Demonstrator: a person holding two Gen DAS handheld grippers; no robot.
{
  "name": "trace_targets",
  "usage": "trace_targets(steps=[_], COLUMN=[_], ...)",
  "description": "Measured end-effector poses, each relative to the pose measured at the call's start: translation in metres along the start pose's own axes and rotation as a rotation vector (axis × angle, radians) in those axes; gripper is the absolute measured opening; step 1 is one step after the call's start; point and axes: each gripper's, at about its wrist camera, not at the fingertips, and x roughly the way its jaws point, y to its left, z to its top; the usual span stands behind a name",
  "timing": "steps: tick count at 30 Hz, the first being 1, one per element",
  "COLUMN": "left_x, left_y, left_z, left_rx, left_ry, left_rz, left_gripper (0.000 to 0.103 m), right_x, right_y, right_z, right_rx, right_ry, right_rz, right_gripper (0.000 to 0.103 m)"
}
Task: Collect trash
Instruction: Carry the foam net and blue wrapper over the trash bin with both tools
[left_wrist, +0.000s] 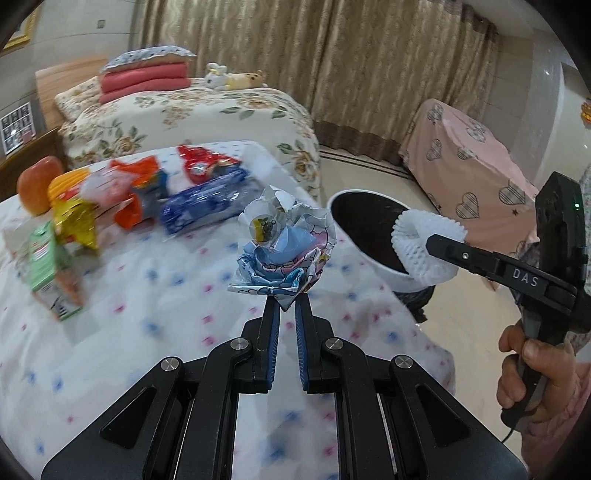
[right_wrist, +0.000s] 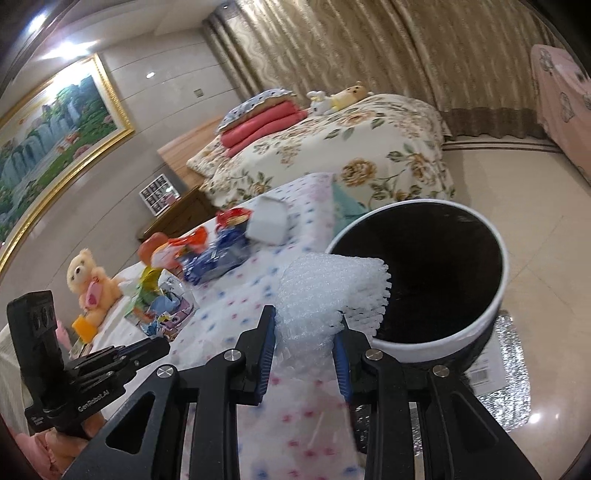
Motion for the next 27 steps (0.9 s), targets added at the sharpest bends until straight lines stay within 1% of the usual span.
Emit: trace_targets(steps=[6,13,27], left_x=[0.017,0.034,0.062], left_y=[-0.020,-0.032,-0.056], left_z=[0.014,0.023,0.042], left_rx=[0.034,0.053,0.094], left_ry=[0.011,0.029,0.052], left_rz=[-0.026,-0.049,-0.071], left_gripper=[0.008,0.008,0.008], right_x=[0.004,0.006,0.017], right_y=[-0.019,-0.036,-0.064], right_z=[0.008,0.016,0.030], right_rx=[0.019,0.024,0.062], right_ry=[0.001,0.005,0.013], right_rz=[-0.033,-0.066,-0.080], right_gripper=[0.029,0.029,0.031])
